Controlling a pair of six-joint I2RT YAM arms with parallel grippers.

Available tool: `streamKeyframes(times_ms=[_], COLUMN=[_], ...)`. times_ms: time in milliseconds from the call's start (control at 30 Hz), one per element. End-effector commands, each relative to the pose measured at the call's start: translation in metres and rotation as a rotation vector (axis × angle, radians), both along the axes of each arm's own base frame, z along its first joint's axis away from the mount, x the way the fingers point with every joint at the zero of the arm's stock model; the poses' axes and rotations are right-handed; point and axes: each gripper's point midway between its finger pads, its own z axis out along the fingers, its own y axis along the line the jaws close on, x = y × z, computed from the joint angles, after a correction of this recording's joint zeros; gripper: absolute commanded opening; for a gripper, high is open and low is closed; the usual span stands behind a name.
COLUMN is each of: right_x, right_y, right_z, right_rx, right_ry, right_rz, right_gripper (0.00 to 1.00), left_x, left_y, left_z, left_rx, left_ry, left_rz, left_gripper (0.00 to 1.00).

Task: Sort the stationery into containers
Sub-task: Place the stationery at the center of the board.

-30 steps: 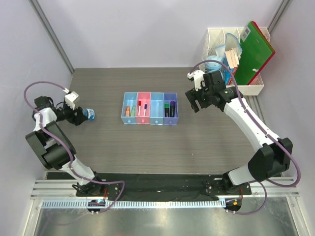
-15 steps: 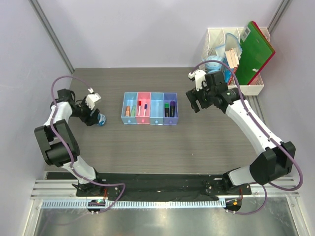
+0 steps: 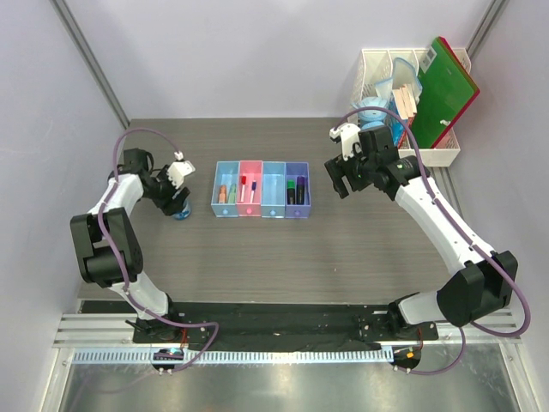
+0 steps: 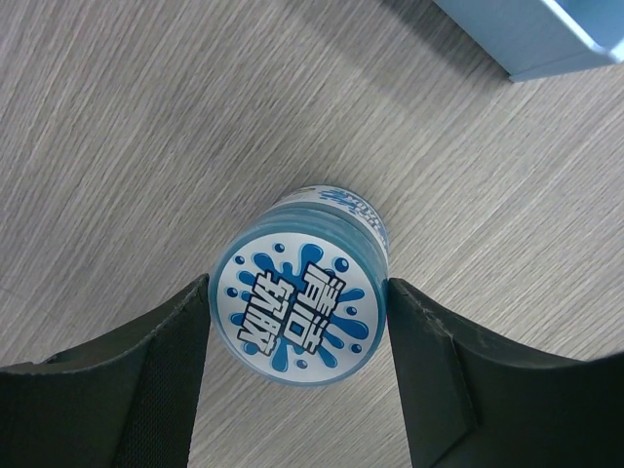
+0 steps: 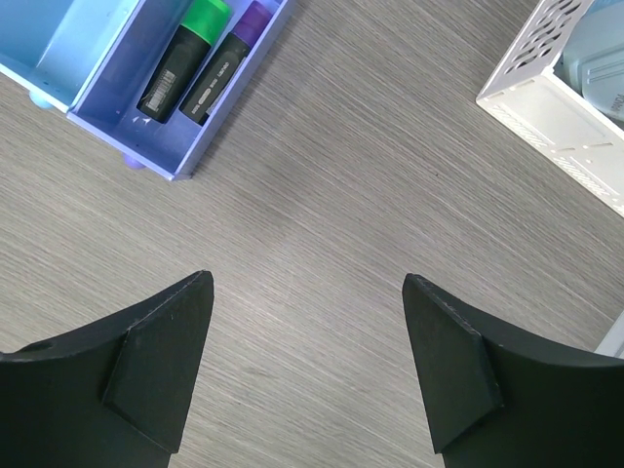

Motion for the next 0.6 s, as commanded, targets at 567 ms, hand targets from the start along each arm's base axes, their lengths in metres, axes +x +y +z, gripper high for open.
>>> streamKeyframes(times_ms=[567], right_x=[0.001], right_y=[0.000], right_z=[0.022], right_rx=[0.041], right_ry=[-0.072], right_rz=[-0.006], right_gripper=[0.84], left_x=[0.003], left_y=[-0.032], left_z=[0.006], left_rx=[-0.237], left_ry=[0.022], left_rz=[0.041], left_gripper=[0.82])
